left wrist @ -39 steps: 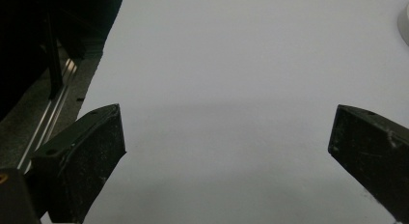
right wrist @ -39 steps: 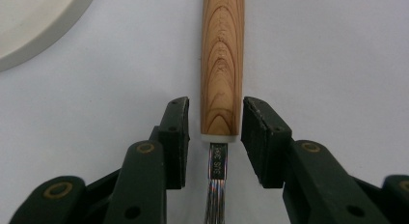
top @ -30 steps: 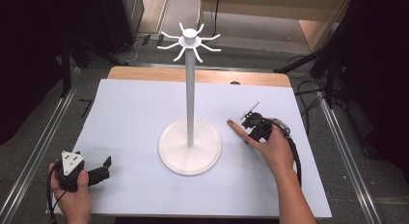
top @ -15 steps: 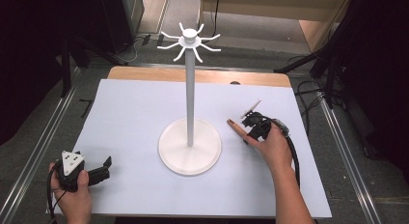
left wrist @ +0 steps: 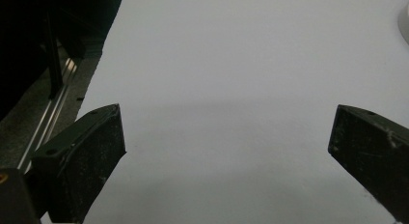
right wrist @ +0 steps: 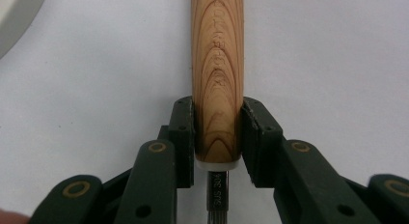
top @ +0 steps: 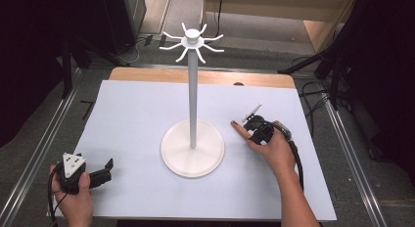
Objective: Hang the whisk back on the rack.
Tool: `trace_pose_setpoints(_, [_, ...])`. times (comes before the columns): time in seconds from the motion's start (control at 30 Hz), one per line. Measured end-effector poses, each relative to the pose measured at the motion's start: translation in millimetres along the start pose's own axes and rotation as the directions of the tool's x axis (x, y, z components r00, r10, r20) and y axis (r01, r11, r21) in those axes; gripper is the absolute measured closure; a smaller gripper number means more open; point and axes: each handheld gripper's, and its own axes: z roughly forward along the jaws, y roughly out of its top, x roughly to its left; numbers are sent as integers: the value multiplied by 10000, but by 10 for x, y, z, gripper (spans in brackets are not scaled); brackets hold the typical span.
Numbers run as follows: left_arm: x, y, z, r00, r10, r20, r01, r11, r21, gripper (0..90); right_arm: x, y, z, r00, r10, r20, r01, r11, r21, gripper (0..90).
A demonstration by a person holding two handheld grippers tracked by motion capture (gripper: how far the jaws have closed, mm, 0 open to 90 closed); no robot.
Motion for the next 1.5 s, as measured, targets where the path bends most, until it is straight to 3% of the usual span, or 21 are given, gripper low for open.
trace_pose_setpoints(0.17, [-3,1,0,10000,-3,-6,3,10000,25,3,-5,-111,-120,9996,292,4,-290,9954,-912,701])
trace_pose_setpoints(0.27, [-5,0,3,10000,-8,18,8,10000,6,3,7,-143,-174,9996,282,4,-279,9924,-1197,700])
trace_pose_setpoints(0.3, [-6,-1,3,10000,-4,14,4,10000,-4,3,14,-172,-234,9994,355,-53,-359,9872,-1552,701])
trace_pose_setpoints(0.37, [-6,-1,2,10000,-11,13,11,10000,-7,3,16,-183,-257,9992,378,-132,-395,9856,-1646,700])
trace_pose_setpoints(0.47, [-5,-1,2,10000,3,10,-3,10000,-10,3,30,-233,-352,9986,411,-323,-474,9718,-2311,701])
trace_pose_setpoints(0.6, [-4,0,2,10000,-7,26,7,10000,1,3,35,-250,-408,9969,539,-567,-673,9611,-2678,702])
trace_pose_setpoints(0.67, [-2,0,1,10000,2,16,-2,10000,5,3,41,-258,-445,9958,560,-726,-754,9505,-3014,701])
trace_pose_setpoints(0.7, [-2,0,1,10000,6,13,-6,10000,5,3,50,-263,-471,9951,602,-785,-831,9392,-3331,701])
trace_pose_setpoints(0.77, [-4,0,2,10000,-9,26,9,10000,1,3,56,-268,-489,9949,573,-830,-827,9346,-3458,701])
trace_pose_setpoints(0.8, [-4,-1,2,10000,-8,26,8,10000,1,3,73,-271,-517,9935,611,-964,-931,9222,-3752,701])
trace_pose_setpoints(0.83, [-4,0,1,10000,-6,18,6,10000,1,3,73,-271,-517,9935,611,-964,-931,9222,-3752,701])
trace_pose_setpoints(0.87, [-2,0,1,10000,4,17,-4,10000,2,3,85,-277,-546,9934,557,-1005,-923,9074,-4099,701])
trace_pose_setpoints(0.9, [-2,0,1,10000,-1,22,1,10000,2,3,85,-277,-546,9934,557,-1005,-923,9074,-4099,701])
trace_pose_setpoints(0.93, [-2,0,0,10000,7,16,-7,10000,11,3,99,-282,-576,9919,605,-1119,-1034,8955,-4330,702])
trace_pose_setpoints(0.97, [-2,0,1,10000,2,17,-2,10000,2,3,99,-282,-576,9919,605,-1119,-1034,8955,-4330,702])
trace_pose_setpoints(1.03, [-2,0,1,10000,-3,16,3,10000,0,3,133,-291,-623,9921,504,-1149,-993,8755,-4730,701])
trace_pose_setpoints(1.13, [-1,0,1,10000,6,9,-6,10000,-1,3,186,-293,-654,9949,435,-909,-832,8628,-4986,701])
trace_pose_setpoints(1.2, [-1,0,0,10000,0,-1,0,10000,3,3,211,-298,-683,9949,457,-901,-863,8486,-5219,701])
trace_pose_setpoints(1.23, [0,0,0,10000,3,8,-3,10000,-2,3,211,-298,-683,9949,457,-901,-863,8486,-5219,701])
trace_pose_setpoints(1.4, [-1,0,0,10000,3,-6,-3,10000,7,3,244,-303,-748,9931,410,-1097,-973,8103,-5779,701])
trace_pose_setpoints(1.5, [-3,0,1,10000,-1,19,1,10000,2,3,250,-312,-794,9909,402,-1287,-1121,7759,-6208,701])
